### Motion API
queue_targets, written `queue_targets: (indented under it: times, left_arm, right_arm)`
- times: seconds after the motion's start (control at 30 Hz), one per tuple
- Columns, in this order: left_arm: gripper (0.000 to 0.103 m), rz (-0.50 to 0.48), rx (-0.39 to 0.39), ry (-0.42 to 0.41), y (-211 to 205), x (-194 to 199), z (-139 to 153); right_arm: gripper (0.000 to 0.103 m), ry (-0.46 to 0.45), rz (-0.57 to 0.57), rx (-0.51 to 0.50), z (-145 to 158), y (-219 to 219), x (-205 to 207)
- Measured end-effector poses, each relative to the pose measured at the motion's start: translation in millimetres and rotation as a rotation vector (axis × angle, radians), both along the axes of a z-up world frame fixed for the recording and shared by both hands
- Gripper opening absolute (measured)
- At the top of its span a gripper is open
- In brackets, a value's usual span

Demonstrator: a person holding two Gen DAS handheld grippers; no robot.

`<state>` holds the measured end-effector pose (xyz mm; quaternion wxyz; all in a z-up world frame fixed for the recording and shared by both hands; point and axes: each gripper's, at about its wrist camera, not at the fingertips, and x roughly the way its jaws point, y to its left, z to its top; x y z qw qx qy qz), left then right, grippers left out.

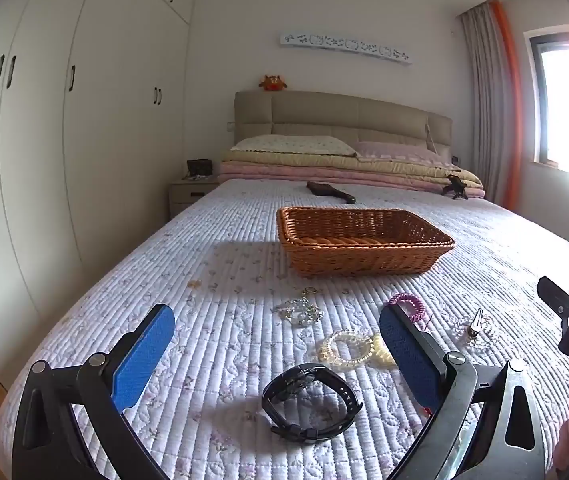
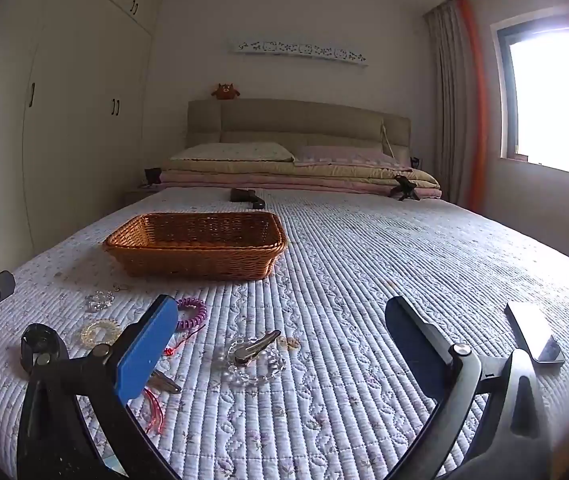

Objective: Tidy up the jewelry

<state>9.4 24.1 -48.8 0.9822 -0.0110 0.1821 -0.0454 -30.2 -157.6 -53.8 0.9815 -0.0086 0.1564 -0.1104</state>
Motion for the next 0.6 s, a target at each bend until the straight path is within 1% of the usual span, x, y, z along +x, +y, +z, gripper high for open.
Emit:
queue_targets:
  times: [0.1, 0.17, 0.23, 0.3, 0.6]
  left_arm:
    - [0.102, -0.005, 0.002, 0.000, -1.0, 0.3, -0.7]
    - [0.102, -0.009, 0.003, -0.003, -1.6, -0.3, -1.2]
    - [0.102, -0.011, 0.006, -0.005, -2.5, -0.6, -1.7]
    - [0.102, -0.018, 0.003, 0.001, -3.0, -0.3, -2.6]
    - [0.102, -0.013, -0.009, 0.009, -0.4, 2.3, -4.7]
  right_arm:
    - [0.103, 0.005, 0.009, 0.001, -0.4, 1.8, 2.3]
    - [0.103, 0.005, 0.015, 0.002, -6.3, 8.3, 2.0]
    - [0.103, 0.007, 0.019, -0.001, -2.1, 1.4, -0.2]
    - [0.103, 0.001, 0.021, -0.011, 1.7, 9.6, -2.5]
    - [0.103, 0.006, 0.028, 0.004, -1.2, 3.4, -0.2]
